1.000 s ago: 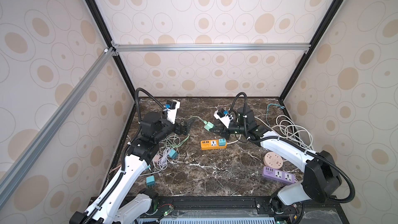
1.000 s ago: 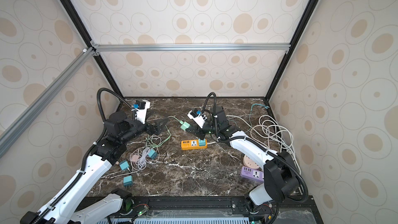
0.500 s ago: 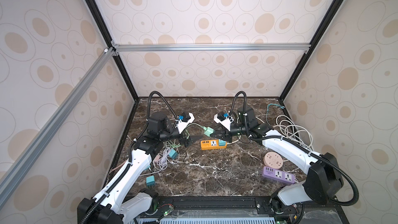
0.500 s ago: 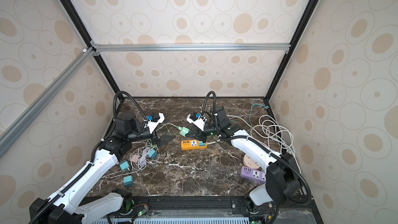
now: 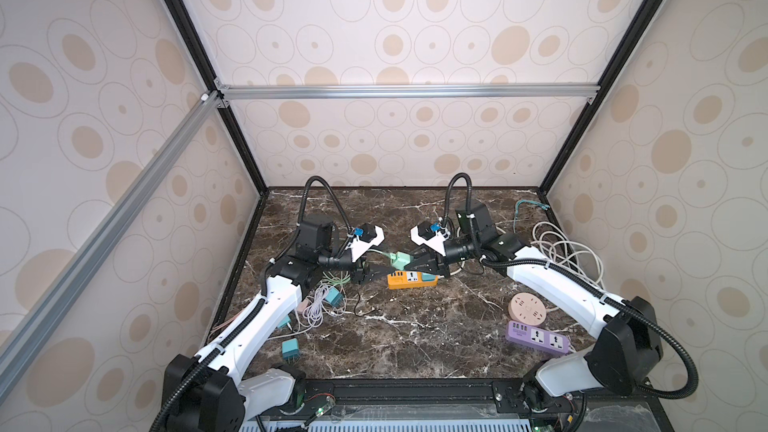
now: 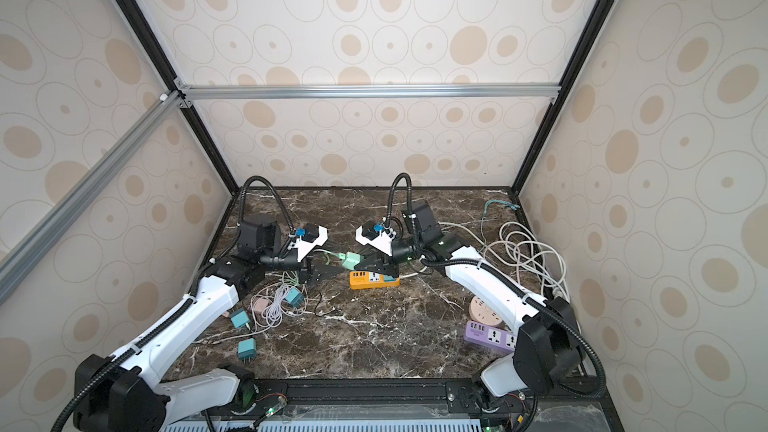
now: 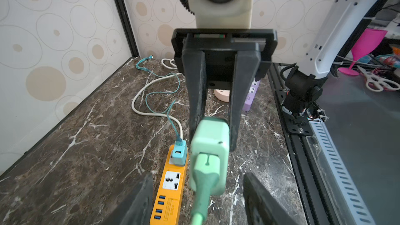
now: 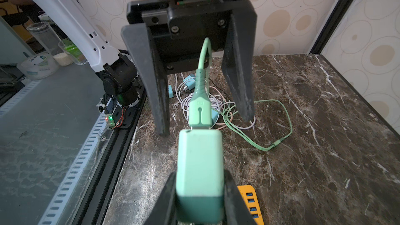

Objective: Insert the plug

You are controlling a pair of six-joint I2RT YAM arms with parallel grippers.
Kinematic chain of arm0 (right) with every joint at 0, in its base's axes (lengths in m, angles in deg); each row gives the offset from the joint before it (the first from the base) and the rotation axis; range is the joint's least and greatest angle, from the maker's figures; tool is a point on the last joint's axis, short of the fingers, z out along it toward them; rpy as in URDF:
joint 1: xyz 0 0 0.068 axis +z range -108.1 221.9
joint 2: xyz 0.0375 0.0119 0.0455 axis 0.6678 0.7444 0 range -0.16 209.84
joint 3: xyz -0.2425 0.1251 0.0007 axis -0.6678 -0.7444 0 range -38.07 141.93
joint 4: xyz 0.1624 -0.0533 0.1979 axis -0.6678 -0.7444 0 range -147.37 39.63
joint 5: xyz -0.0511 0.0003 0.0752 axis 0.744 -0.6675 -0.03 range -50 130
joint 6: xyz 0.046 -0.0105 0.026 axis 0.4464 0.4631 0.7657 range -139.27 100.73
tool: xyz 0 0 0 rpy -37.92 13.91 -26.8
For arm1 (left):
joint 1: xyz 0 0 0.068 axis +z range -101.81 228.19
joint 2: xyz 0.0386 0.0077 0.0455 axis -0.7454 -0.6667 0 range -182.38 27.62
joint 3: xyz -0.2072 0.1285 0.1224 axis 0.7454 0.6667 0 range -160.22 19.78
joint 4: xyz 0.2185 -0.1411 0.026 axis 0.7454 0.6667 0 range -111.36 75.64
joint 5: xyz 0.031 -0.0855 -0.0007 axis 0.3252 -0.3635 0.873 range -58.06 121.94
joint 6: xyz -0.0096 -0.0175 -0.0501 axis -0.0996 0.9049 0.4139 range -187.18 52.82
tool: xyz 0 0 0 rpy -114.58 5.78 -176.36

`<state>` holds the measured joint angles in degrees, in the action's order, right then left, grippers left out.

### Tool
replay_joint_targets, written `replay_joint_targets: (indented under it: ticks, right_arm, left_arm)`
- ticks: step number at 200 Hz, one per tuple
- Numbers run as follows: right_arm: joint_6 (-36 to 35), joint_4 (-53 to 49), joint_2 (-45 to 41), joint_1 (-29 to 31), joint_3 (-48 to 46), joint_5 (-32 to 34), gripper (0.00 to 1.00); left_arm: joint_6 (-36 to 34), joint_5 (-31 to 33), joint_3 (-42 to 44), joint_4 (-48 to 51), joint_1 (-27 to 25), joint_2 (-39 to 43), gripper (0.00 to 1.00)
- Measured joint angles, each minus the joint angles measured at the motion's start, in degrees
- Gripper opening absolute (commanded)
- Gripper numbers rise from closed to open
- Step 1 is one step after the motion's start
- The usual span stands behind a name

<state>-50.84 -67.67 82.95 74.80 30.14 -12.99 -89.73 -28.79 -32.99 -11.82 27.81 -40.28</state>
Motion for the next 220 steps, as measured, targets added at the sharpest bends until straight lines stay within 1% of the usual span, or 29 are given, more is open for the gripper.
replay_joint_targets:
  ticks: [61, 79, 121, 124, 131, 140, 148, 158, 165, 173, 181, 184, 189, 199, 210, 220]
  right_arm:
    - [-3.9, -2.7, 0.7, 1.8, 3.8, -0.9, 0.00]
    - [-3.9, -2.6, 1.4, 2.0, 4.0, -1.3, 0.00]
    - [-3.9, -2.5, 3.0, 2.3, 4.2, -1.3, 0.00]
    - [-3.9, -2.5, 3.0, 2.3, 4.2, -1.3, 0.00]
    - [-3.8, -2.4, 3.0, 2.3, 4.2, -1.2, 0.00]
    - [-3.7, -2.4, 3.0, 2.3, 4.2, -1.2, 0.00]
    - [-3.8, -2.3, 3.0, 2.3, 4.2, -1.0, 0.00]
    - [-3.5, -2.0, 3.0, 2.2, 4.2, -0.9, 0.01]
    - [-3.4, -1.9, 3.0, 2.2, 4.2, -0.8, 0.07]
    - [-3.1, -1.4, 3.0, 2.2, 4.2, -0.7, 0.19]
    - [-2.8, -0.7, 3.0, 2.2, 4.1, -0.7, 0.45]
    - [-2.4, -0.5, 3.0, 2.2, 4.1, -0.8, 0.53]
    - [-2.2, 0.3, 3.0, 2.3, 4.0, -0.7, 0.62]
    - [-0.9, 2.4, 2.8, 2.4, 3.1, -0.4, 0.72]
    - [0.9, 6.0, 2.3, 2.6, 1.3, 0.7, 0.99]
    - [3.4, 9.5, 1.6, 2.7, -0.9, 2.4, 1.00]
  left_arm:
    - [0.0, -3.7, 0.0, -0.3, -0.3, -1.0, 0.52]
    - [0.2, -4.6, 0.0, -1.2, -0.3, -1.0, 0.47]
    - [0.6, -6.3, 0.0, -2.2, -0.3, -1.2, 0.30]
    - [0.8, -6.3, 0.0, -2.1, -0.3, -1.3, 0.27]
    - [0.8, -6.5, 0.0, -2.1, -0.3, -1.3, 0.17]
    - [0.6, -6.5, 0.0, -2.2, -0.3, -1.3, 0.10]
    - [0.7, -6.4, 0.0, -2.1, -0.2, -1.3, 0.00]
    - [0.8, -6.1, 0.0, -2.3, -0.2, -1.2, 0.00]
    - [0.9, -5.7, 0.1, -2.5, -0.2, -1.1, 0.00]
    - [1.1, -5.2, 0.3, -3.2, -0.2, -0.7, 0.00]
    - [1.8, -4.5, 0.9, -4.2, -0.3, -0.2, 0.00]
    - [2.3, -4.1, 1.2, -4.9, -0.3, 0.2, 0.00]
    - [3.0, -3.1, 1.8, -6.1, -0.3, 0.8, 0.00]
    - [5.2, -0.7, 3.2, -8.9, -0.3, 2.2, 0.00]
    - [8.2, 2.7, 4.8, -12.6, -0.3, 3.8, 0.00]
    - [11.5, 6.7, 6.0, -16.0, -0.3, 5.6, 0.00]
